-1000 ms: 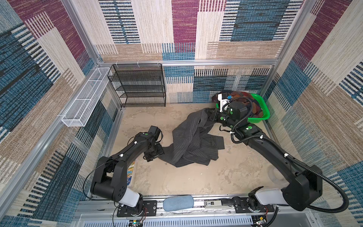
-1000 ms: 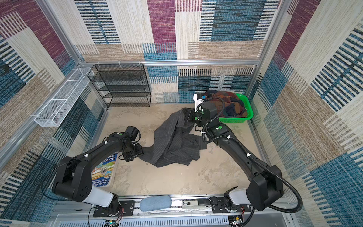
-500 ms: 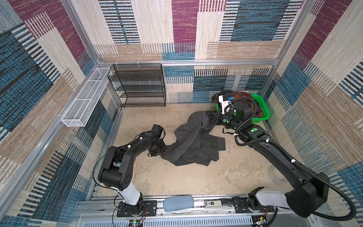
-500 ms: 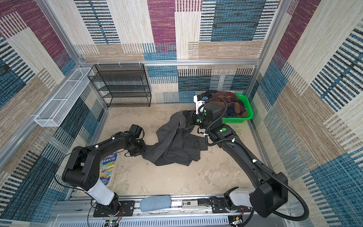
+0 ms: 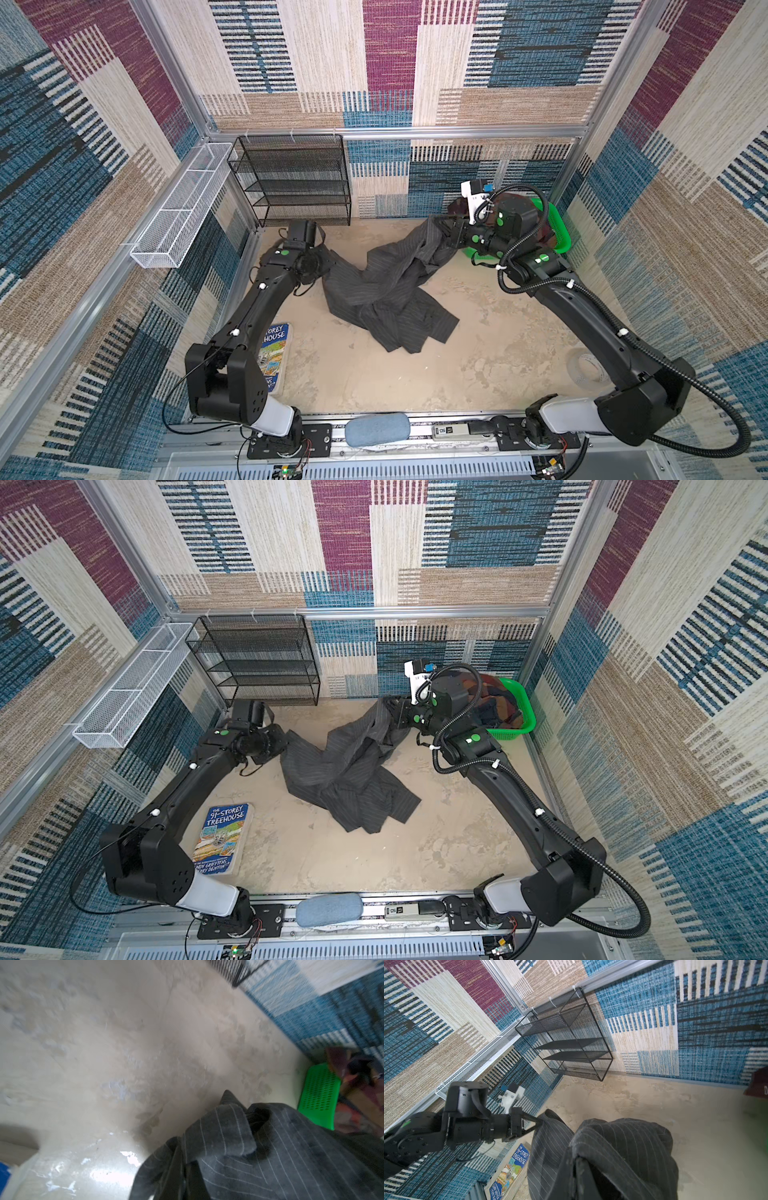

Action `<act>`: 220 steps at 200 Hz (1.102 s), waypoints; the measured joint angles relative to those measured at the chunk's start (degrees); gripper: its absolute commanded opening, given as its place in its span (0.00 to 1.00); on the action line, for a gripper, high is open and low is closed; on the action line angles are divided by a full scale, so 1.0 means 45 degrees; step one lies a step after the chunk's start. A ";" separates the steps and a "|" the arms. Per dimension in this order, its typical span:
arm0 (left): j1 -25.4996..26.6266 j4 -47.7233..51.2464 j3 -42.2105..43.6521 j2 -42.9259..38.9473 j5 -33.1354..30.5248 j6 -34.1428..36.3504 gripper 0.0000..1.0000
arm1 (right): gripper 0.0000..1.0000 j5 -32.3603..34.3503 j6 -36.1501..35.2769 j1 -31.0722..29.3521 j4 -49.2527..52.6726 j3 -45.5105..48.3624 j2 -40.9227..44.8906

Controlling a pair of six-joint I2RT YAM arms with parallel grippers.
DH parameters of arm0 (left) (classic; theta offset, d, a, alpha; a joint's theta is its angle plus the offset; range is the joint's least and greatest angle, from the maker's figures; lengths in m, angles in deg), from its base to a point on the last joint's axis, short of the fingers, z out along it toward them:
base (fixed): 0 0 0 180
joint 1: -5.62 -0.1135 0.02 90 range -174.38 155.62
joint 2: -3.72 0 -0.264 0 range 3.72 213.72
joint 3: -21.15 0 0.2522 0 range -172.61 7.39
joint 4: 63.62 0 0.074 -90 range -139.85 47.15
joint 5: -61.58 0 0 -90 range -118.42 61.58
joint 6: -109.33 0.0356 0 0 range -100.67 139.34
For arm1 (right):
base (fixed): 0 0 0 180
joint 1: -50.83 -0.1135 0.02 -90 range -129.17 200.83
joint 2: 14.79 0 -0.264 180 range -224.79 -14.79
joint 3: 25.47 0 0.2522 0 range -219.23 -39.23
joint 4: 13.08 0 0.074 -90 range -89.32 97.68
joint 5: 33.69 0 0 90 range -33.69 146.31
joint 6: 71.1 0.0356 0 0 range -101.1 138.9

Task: Fold and stack the long sleeve shirts
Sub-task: 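Lift the grey shirt high with both grippers to shake it out, then lower the shirt onto the table with both grippers, laying it flat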

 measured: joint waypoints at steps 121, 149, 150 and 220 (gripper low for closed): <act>-0.2793 0.4061 -1.1472 0.3419 0.1715 0.1613 0.00 | 0.00 -0.3638 -0.0461 0.1681 0.1875 -1.3221 -0.7742; -0.3492 0.4629 -1.3420 0.4172 0.2346 0.1506 0.00 | 0.00 -0.4741 -0.0291 0.1705 0.2472 -1.5246 -0.9335; -0.3531 0.4658 -1.3488 0.4192 0.2395 0.1506 0.00 | 0.00 -0.4784 -0.0277 0.1705 0.2467 -1.5212 -0.9345; -0.5081 0.5149 -1.5484 0.4464 0.4634 0.0670 0.00 | 0.00 -0.6353 -0.0034 0.1598 0.2288 -1.3911 -0.9146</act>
